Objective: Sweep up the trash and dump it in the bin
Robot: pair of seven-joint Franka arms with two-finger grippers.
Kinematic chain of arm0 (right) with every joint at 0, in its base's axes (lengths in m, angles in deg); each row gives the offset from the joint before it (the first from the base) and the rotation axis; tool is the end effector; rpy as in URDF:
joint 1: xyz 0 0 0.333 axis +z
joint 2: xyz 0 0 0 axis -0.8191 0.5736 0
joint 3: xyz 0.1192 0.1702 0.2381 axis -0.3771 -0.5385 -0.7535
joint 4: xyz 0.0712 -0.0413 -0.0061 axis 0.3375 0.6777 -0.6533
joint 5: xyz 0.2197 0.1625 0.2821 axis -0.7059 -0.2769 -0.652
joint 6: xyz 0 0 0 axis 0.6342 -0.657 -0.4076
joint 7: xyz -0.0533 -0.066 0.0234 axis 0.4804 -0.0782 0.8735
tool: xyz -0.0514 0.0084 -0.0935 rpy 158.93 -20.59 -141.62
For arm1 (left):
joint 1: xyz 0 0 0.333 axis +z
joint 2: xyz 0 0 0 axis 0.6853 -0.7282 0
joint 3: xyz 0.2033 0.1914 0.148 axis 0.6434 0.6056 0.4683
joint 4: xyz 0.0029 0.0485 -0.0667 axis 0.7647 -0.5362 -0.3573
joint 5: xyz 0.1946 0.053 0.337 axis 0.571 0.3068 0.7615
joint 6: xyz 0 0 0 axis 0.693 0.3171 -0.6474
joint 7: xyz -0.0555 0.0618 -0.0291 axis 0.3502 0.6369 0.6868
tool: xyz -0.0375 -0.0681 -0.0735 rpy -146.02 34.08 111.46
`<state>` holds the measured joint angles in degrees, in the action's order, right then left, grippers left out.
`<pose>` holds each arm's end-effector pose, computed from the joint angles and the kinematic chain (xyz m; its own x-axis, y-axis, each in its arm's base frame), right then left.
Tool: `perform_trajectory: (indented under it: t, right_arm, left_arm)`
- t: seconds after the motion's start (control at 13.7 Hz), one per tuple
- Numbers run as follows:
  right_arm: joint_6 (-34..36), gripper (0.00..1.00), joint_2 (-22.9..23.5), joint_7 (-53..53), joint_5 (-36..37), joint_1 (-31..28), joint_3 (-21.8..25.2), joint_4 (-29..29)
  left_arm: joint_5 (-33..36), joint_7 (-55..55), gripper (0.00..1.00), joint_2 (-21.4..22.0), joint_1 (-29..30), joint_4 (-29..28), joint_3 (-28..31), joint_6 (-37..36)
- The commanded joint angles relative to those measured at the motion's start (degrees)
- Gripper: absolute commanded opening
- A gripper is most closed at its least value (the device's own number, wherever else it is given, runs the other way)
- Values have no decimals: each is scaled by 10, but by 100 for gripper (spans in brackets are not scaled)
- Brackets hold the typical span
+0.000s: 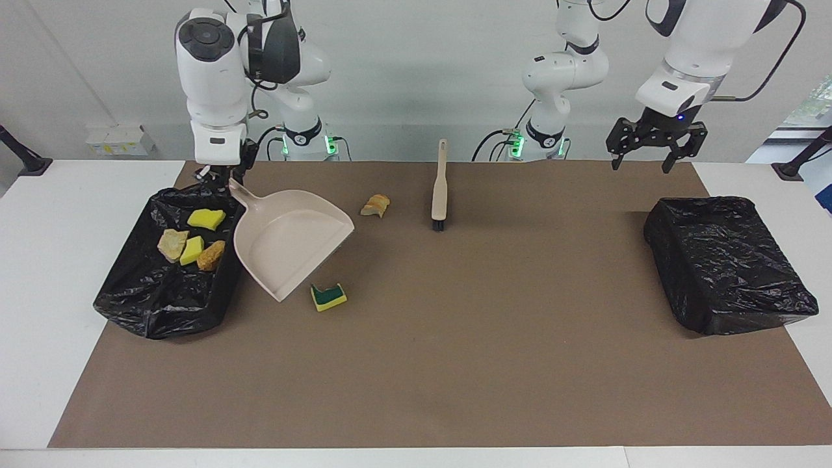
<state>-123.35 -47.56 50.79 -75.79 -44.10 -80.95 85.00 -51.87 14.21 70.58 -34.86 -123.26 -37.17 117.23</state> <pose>0.5104 0.0527 0.5310 0.6570 0.7181 -0.2297 0.7476 -0.6598 0.0758 0.5128 -0.0498 0.6355 0.9683 -0.2452 0.0488 -0.2412 -0.9675 -0.0756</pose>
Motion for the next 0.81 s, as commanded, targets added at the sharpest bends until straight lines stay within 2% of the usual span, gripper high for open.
perform_trajectory:
  t: [0.0, 0.29, 0.59, 0.73]
  right_arm:
    - [6, 0, -7, -107, -61, 9, 2, 20]
    - [0, 0, 22, -355, -101, 83, 2, 22]
    - [-45, 0, 64, -507, -151, 146, 2, 16]
    - [-71, 0, 85, -547, -189, 174, 2, 3]
  left_arm:
    - [15, -18, 100, -52, 15, 75, -8, -29]
    - [15, -17, 100, -100, 20, 149, -8, -65]
    - [16, -16, 100, -96, 17, 145, -8, -59]
    - [16, -14, 100, -92, 18, 141, -8, -58]
